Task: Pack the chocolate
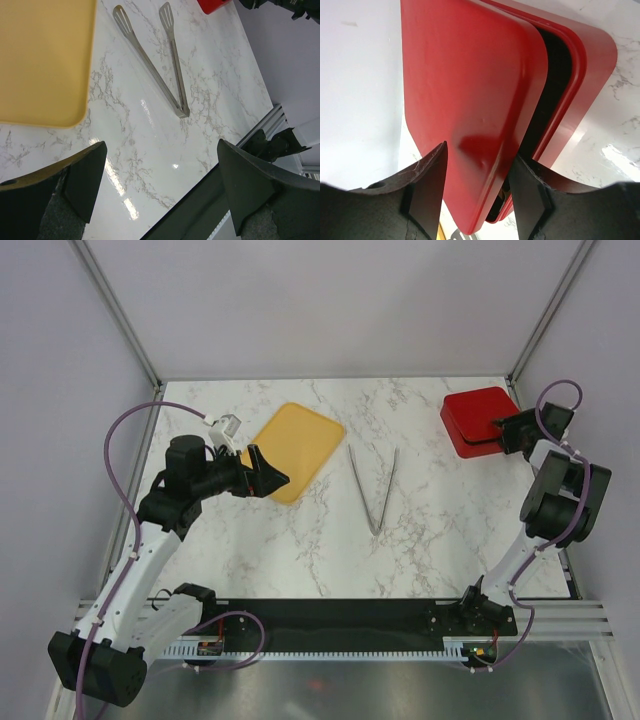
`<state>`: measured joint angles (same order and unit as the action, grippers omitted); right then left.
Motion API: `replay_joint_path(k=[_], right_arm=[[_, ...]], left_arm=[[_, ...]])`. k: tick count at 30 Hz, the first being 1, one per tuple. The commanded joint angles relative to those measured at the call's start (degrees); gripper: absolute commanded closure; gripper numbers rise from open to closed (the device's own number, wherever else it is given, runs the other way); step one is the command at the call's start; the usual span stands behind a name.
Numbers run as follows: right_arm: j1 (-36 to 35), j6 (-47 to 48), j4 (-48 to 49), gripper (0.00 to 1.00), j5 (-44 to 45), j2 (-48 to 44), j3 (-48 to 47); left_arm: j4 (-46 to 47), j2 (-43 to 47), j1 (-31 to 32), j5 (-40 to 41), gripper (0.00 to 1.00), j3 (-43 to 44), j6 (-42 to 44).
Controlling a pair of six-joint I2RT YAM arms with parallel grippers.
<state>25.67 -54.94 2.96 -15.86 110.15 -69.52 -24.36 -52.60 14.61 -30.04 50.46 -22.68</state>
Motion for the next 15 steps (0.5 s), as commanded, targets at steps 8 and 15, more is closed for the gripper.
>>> replay_joint_path(k=[8,15], right_arm=[[2.28,2.38,3.8,0.46,-5.66,-3.89,4.82],[2.98,-0.43,9.78,0.45,-9.98,-4.77,7.99]], left_arm=[[0.72,0.92,-0.11,0.86,0.0,0.34,1.49],[0.81,0.83,-0.2,0.69,0.0,0.34,1.41]])
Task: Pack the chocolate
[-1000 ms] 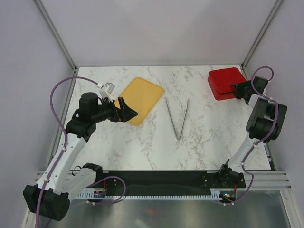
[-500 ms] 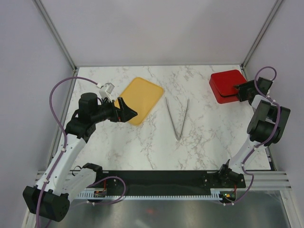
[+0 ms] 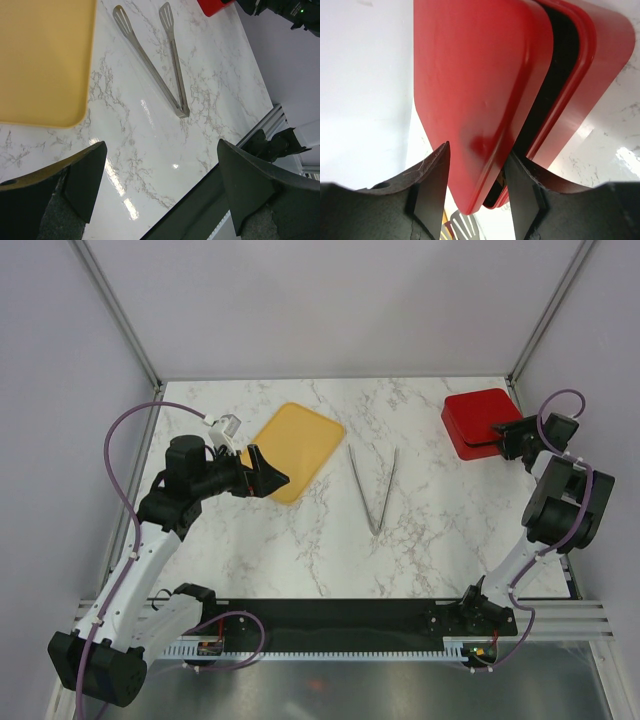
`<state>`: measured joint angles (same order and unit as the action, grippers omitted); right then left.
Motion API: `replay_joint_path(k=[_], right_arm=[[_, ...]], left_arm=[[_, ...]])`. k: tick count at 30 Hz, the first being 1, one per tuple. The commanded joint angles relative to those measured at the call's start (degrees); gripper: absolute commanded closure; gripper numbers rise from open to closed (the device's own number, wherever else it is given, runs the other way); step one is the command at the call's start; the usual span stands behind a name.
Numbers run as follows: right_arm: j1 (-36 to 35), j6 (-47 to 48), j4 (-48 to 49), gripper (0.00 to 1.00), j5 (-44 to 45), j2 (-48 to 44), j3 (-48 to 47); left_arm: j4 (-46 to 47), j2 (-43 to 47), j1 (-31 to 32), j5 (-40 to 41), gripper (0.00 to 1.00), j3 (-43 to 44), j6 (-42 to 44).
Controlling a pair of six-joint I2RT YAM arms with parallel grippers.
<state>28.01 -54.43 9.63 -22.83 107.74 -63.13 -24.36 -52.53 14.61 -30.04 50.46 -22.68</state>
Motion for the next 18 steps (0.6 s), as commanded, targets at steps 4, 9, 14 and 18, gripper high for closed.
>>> replay_joint_path(k=[4,9,14,18], right_arm=[[1.96,-2.69,2.94,0.44,-4.15,-2.8,2.84],[4.07,-1.73,0.31,0.45,-4.77,-2.89,2.67],[5.47,-0.06,-4.34,0.46,-4.77,-4.12,3.37],[6.09,2.66,-11.18,0.47,-3.8,-5.26,2.4]], left_arm=[[0.89,0.94,-0.11,0.69,0.0,0.26,1.41],[0.98,0.94,-0.2,0.69,0.0,0.34,1.32],[1.24,0.77,-0.2,0.34,0.0,0.43,1.23],[1.33,0.59,-0.2,0.07,0.0,0.34,1.06]])
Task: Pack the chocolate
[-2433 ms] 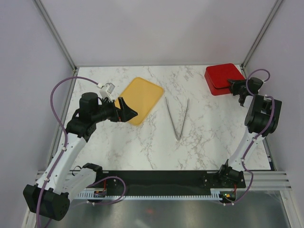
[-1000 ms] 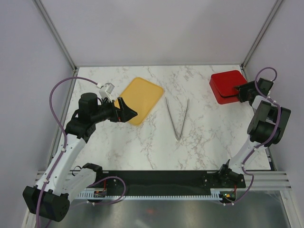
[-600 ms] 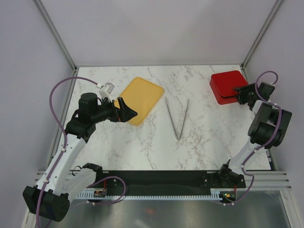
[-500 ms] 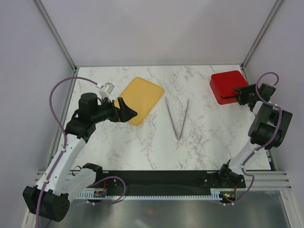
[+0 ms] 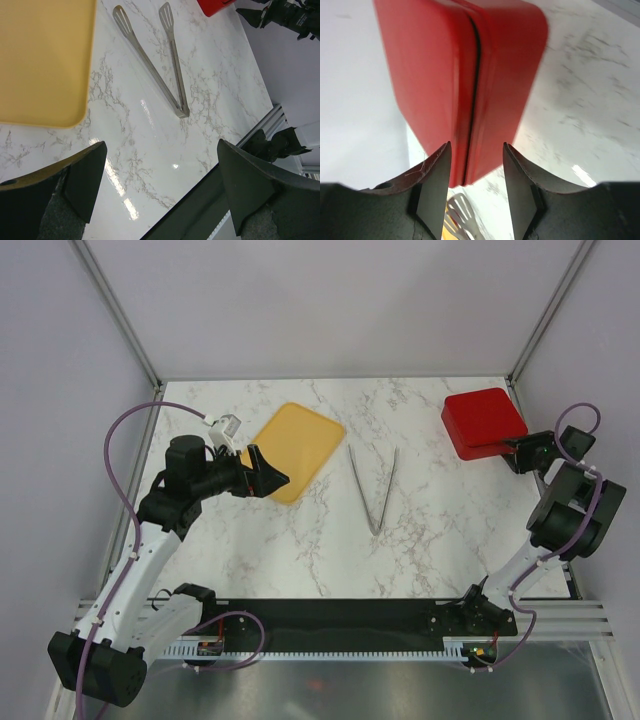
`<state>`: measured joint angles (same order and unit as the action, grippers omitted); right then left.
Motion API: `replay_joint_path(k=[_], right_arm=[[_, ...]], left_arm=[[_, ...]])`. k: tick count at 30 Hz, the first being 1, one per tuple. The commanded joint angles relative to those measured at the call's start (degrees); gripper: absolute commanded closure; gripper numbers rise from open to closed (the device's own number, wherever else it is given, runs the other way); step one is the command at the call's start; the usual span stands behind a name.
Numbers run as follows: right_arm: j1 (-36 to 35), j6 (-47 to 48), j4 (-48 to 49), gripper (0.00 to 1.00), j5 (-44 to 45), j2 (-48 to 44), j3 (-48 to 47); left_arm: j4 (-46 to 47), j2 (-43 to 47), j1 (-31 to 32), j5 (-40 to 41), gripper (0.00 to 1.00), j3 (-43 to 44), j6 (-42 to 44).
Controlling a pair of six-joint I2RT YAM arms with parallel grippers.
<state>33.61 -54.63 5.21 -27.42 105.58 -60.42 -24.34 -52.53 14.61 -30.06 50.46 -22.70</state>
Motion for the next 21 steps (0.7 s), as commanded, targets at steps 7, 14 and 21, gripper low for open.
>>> replay_joint_path(k=[7,14,21], right_arm=[[0.32,7.52,-14.79,0.49,6.23,-8.72,-2.85],[-5.65,12.6,-20.58,0.56,13.44,-8.03,-13.12],[-13.47,22.36,-28.68,0.58,17.47,5.76,-34.82]], left_arm=[[1.4,1.12,-0.11,0.27,0.0,0.17,1.08],[1.4,1.82,-0.11,0.71,0.0,-0.18,1.08],[1.31,2.0,-0.11,0.71,0.0,-0.36,1.08]])
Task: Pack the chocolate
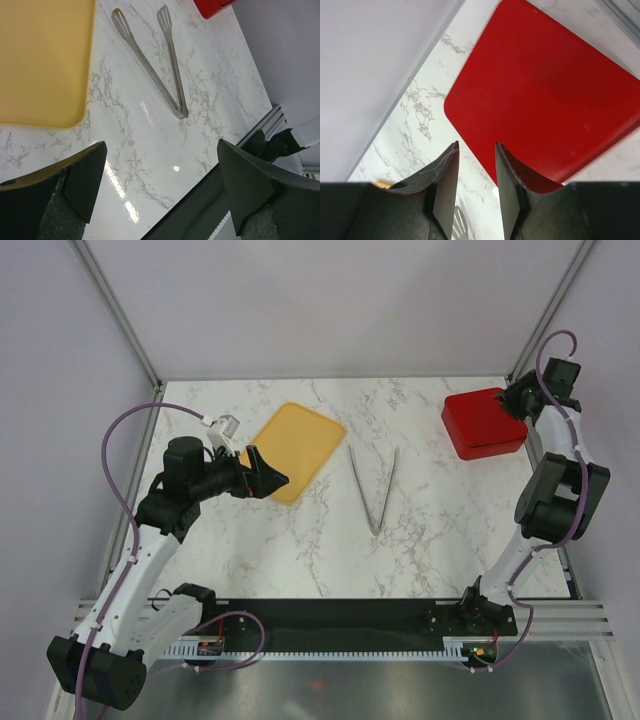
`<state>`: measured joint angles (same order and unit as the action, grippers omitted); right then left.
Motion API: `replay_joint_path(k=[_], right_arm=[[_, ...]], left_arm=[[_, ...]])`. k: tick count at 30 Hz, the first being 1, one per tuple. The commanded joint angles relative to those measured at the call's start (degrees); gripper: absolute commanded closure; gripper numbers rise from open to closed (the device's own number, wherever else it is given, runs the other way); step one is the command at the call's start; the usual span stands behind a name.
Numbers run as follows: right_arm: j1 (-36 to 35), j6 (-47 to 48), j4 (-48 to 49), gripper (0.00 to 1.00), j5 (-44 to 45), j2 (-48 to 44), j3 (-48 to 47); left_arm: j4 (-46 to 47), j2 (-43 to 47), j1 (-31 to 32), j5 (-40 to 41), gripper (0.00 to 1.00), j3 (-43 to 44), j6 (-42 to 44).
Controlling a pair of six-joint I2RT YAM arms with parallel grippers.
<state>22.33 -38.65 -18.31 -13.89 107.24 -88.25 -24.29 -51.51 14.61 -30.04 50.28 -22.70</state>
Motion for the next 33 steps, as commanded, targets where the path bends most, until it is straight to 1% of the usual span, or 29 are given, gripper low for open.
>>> replay_joint_path(k=[1,3,4,6,7,11,13,18,28,33], right_arm=[[-3.51,7.18,-5.42,0.58,4.48,4.99,-8.5],[-4.22,8.76,-6.65,0.59,5.27,8.32,-11.32],[-4.74,9.29,-9.79,0.6,6.93,10.68,-14.2],[-4.92,10.43,-12.88,0.6,9.66,12.02,-15.64],[-4.92,10.79,-14.29,0.61,13.06,12.29,-14.86],[-4.75,12.28,-16.94,0.61,21.07,9.58,-9.41],[-4.84,12.81,-16.59,0.61,23.29,8.34,-5.72],[-4.92,13.6,-16.06,0.62,24.35,6.84,-2.11],[-4.84,14.22,-18.52,0.61,24.88,7.28,-1.49],[-4.84,14.22,-17.99,0.61,24.18,6.23,-0.17]], left_arm=[[1.27,0.88,-0.2,0.86,0.0,-0.1,1.08],[1.27,0.97,-0.2,0.77,0.0,-0.1,1.08],[1.27,0.97,-0.11,0.77,0.0,-0.01,1.08],[1.27,0.88,-0.2,0.77,0.0,-0.01,1.17],[1.18,1.05,-0.11,0.86,0.0,-0.1,1.08],[1.35,1.32,-0.11,1.04,0.0,-0.27,1.08],[1.27,1.32,-0.2,1.04,0.0,-0.19,1.08],[1.27,0.97,-0.2,0.69,0.0,-0.01,0.9],[1.35,1.67,-0.2,1.39,0.0,-0.27,0.81],[1.27,1.58,-0.2,1.48,0.0,-0.36,0.81]])
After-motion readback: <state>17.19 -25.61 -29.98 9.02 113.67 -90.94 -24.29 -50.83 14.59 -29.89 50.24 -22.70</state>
